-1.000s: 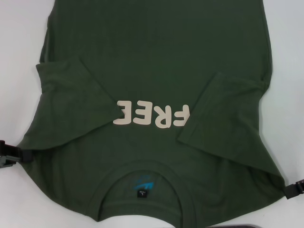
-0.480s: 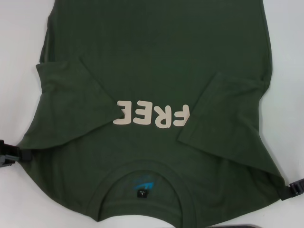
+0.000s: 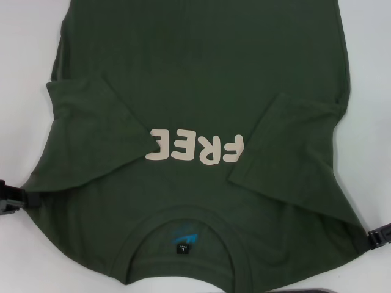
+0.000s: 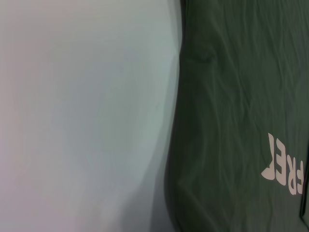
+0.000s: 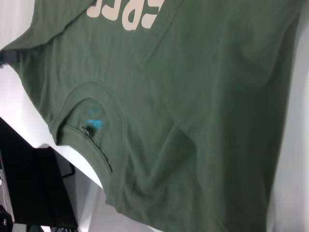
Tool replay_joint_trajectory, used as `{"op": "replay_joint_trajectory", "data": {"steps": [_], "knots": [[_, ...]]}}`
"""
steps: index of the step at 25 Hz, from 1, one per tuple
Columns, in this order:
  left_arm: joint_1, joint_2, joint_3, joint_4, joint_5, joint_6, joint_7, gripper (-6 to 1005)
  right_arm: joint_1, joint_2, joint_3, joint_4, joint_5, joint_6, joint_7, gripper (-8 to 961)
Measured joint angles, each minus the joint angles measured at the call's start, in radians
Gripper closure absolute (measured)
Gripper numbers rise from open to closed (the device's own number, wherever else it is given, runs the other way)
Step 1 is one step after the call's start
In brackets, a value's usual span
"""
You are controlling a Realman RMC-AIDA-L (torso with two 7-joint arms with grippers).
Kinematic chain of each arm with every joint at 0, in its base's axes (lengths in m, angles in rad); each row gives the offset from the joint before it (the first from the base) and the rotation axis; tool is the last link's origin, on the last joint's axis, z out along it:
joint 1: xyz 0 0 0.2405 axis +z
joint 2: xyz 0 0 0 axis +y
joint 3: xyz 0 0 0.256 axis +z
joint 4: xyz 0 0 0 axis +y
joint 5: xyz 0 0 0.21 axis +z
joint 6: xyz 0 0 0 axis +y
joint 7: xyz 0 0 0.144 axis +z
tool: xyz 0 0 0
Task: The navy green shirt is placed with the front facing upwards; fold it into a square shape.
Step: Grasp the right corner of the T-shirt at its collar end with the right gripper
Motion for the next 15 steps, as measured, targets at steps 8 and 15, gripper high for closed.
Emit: {"op": "replay_joint_trajectory", "data": {"steps": [8, 15], "knots": [[-0.001, 0.0, 0.0, 0.0, 0.0, -0.001, 0.001, 965, 0.015, 0.001, -0.006, 0.041, -0.002, 0.022, 0.002, 102], [-0.002, 0.001, 0.0, 0.001, 0.001, 0.0, 0.001, 965, 0.023, 0.001, 0.001, 0.048, 0.0, 0.03, 0.001, 102]]}}
